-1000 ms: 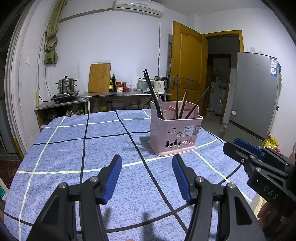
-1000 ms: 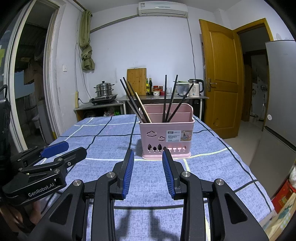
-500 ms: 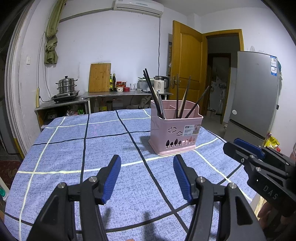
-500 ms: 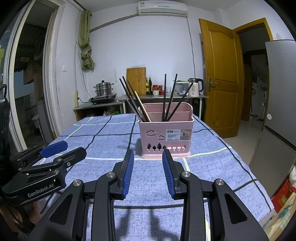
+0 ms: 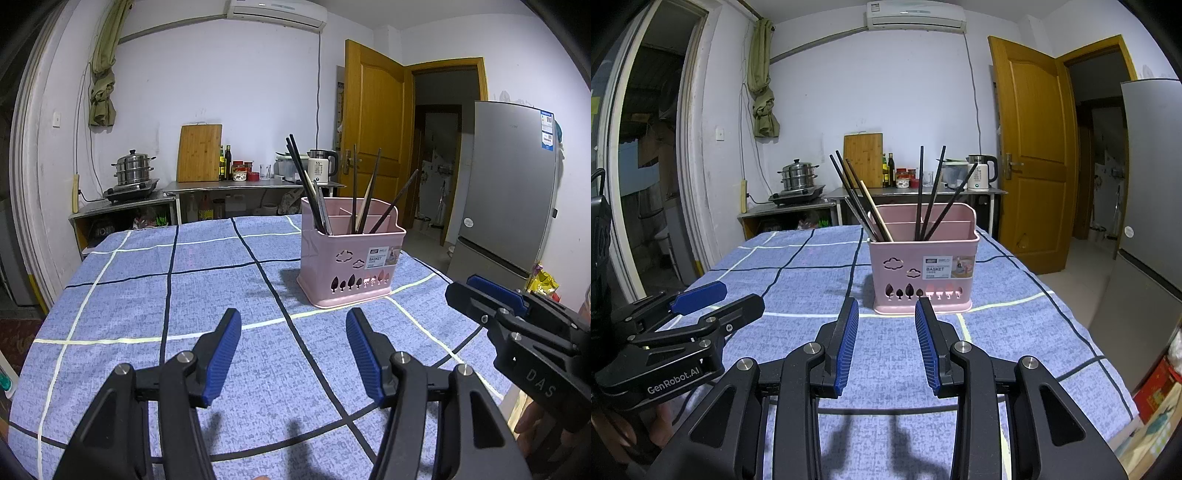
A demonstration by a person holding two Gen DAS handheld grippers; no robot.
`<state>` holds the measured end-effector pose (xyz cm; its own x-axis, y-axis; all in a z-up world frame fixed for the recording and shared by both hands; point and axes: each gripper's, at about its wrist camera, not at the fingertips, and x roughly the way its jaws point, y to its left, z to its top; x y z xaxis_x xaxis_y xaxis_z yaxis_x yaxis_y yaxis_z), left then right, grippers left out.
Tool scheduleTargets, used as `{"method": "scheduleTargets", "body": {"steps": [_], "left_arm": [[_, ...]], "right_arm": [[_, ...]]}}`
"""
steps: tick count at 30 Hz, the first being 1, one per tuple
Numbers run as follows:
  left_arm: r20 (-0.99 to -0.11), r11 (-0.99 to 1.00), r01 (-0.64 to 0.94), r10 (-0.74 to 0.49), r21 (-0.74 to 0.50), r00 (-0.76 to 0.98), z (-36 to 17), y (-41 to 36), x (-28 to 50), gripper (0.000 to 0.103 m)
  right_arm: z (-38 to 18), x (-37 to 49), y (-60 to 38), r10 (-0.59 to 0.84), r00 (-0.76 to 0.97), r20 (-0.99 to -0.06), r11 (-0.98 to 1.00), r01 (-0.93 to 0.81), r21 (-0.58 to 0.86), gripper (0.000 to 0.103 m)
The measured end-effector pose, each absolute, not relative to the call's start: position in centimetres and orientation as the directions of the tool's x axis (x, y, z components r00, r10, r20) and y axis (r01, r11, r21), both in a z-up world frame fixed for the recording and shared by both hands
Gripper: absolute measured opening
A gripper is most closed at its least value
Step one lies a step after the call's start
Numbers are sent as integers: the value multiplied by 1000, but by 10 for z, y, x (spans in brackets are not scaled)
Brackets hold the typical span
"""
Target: Organize utensils
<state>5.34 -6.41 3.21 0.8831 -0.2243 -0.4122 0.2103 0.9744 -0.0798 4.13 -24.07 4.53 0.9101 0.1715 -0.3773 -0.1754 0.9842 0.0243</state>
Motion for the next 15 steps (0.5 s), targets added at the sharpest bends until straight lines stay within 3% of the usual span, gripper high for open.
{"method": "scheduleTargets", "body": {"steps": [15], "left_arm": [[-415, 978, 197, -204, -61, 887, 30, -62, 52, 62]], "right_arm": [[44, 41, -239, 167, 906, -389, 985, -173, 20, 33]]}}
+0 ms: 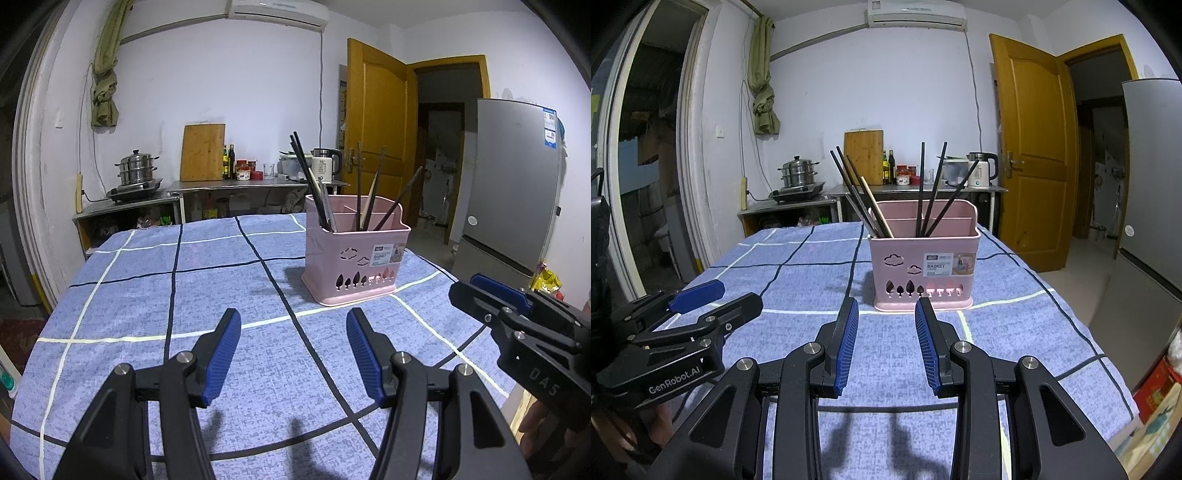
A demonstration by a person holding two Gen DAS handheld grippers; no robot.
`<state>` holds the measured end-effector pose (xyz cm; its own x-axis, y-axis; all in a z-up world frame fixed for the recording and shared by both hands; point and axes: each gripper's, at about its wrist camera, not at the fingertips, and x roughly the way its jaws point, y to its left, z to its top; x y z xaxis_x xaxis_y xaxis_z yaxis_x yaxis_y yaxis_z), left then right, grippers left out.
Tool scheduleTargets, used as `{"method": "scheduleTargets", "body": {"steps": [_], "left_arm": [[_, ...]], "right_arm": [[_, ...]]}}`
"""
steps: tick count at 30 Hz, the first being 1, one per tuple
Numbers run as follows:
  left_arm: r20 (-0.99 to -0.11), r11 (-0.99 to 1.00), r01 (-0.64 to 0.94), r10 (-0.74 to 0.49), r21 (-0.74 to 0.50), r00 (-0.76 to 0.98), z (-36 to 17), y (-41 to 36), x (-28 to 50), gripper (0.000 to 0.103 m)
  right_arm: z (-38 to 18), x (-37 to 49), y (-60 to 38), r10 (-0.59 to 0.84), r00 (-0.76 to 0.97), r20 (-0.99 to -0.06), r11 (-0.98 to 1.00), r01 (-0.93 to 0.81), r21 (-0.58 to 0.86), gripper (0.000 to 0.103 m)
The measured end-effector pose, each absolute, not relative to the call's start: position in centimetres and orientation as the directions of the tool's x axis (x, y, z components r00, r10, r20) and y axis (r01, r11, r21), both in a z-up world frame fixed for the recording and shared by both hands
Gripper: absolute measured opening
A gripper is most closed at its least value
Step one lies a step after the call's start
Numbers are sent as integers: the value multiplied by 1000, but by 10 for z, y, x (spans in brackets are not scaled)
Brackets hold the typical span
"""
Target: Organize utensils
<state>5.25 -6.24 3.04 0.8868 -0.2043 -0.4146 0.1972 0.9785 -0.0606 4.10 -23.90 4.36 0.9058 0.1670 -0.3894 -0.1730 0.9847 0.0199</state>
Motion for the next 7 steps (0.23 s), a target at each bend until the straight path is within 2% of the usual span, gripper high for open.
{"method": "scheduleTargets", "body": {"steps": [7], "left_arm": [[-411, 980, 190, -199, -63, 890, 31, -60, 53, 63]], "right_arm": [[43, 42, -239, 164, 906, -390, 985, -172, 15, 33]]}}
